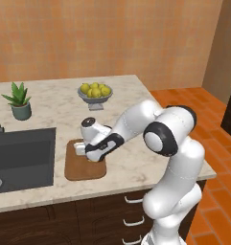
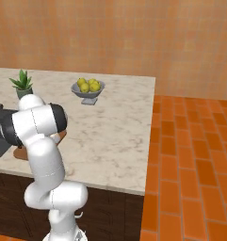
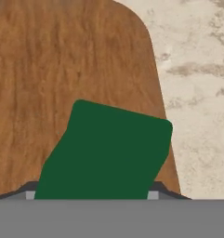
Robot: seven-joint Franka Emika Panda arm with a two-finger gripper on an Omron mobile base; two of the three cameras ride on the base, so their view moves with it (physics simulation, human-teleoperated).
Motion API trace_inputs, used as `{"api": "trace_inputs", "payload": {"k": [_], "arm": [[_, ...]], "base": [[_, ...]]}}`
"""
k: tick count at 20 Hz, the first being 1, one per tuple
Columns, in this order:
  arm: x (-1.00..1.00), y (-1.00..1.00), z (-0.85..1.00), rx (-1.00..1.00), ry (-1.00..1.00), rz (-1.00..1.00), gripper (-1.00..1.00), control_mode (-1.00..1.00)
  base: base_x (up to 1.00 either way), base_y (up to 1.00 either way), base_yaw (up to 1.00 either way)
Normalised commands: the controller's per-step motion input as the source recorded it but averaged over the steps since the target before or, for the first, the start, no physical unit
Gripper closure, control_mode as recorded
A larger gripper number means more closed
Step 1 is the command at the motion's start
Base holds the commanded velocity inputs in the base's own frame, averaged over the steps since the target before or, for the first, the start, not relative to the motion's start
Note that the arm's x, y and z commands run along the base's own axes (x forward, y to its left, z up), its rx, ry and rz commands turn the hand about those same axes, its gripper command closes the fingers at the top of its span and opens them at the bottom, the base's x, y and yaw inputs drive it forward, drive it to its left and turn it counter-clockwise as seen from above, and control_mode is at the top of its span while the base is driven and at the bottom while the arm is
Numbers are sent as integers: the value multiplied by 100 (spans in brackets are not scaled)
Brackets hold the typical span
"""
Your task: Pick up the sponge from the counter and clean the cutting board by briefly scrubbing or pressing down on the cutting board. Once finished, release the sponge.
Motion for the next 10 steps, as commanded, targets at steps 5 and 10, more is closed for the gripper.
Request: {"api": "trace_inputs", "payload": {"k": [5,10], "arm": [[4,-93,-50,0,0,1,100,-100],[79,-38,-6,6,0,0,100,-100]], "base": [[0,0,0],[0,0,0]]}}
